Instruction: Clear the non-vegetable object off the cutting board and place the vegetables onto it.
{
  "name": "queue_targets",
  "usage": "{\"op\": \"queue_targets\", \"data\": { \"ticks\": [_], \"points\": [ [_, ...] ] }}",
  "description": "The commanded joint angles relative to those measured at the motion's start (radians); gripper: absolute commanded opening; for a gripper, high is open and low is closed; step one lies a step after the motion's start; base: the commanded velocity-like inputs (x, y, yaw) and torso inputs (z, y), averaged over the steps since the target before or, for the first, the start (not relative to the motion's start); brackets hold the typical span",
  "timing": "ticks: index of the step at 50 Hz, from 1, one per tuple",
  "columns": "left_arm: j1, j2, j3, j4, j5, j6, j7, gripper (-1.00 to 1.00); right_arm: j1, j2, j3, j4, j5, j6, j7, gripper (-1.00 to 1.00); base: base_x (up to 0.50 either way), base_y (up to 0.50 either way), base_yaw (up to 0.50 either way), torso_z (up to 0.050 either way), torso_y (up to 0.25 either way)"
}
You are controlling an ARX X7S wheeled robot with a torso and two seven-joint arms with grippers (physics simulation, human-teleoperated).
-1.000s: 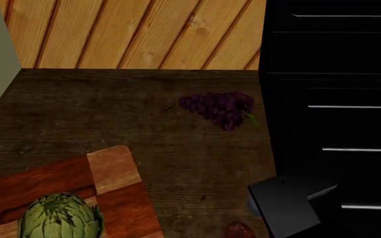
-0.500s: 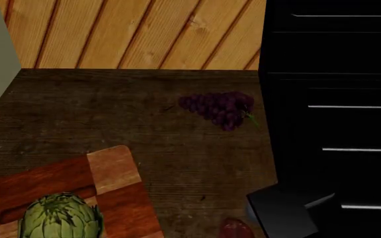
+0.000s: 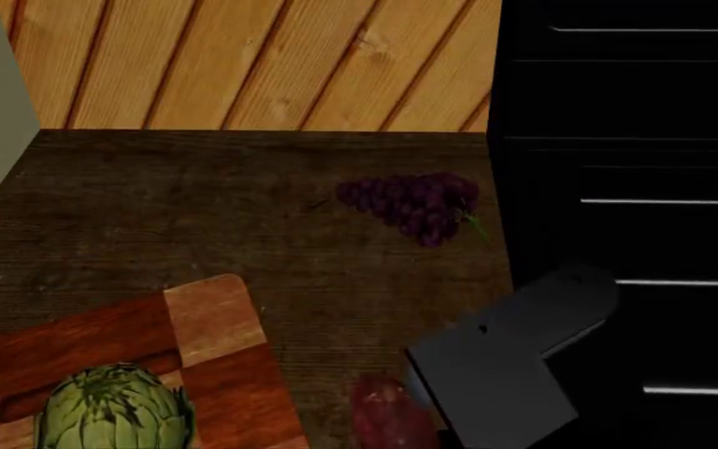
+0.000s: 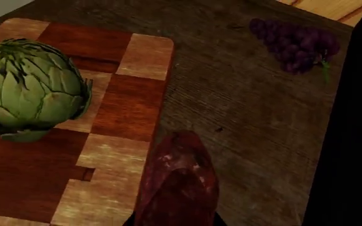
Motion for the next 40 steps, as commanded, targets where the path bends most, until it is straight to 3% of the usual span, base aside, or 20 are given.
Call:
{"op": "queue_targets", "data": {
  "ticks": [1, 23, 40],
  "points": [
    [-0.053, -0.189, 0.09, 0.003, -0.011, 0.007, 0.026, 1.0, 0.083, -0.103, 0.021, -0.049, 0.043, 0.014, 0.019, -1.0, 0.02, 0.01, 0.03, 0.0, 0.0],
    [-0.026, -0.218, 0.075, 0.012, -0.045, 0.022, 0.0, 1.0, 0.074, -0.297, -0.043, -0.019, -0.02, -0.001, 0.011, -1.0, 0.02, 0.0, 0.03, 0.001, 0.0],
    [-0.034, -0.232, 0.076, 0.008, -0.068, 0.025, -0.015, 1.0, 0.041, -0.352, -0.072, -0.034, -0.027, -0.024, 0.008, -1.0, 0.02, 0.0, 0.03, 0.0, 0.0]
  ]
}}
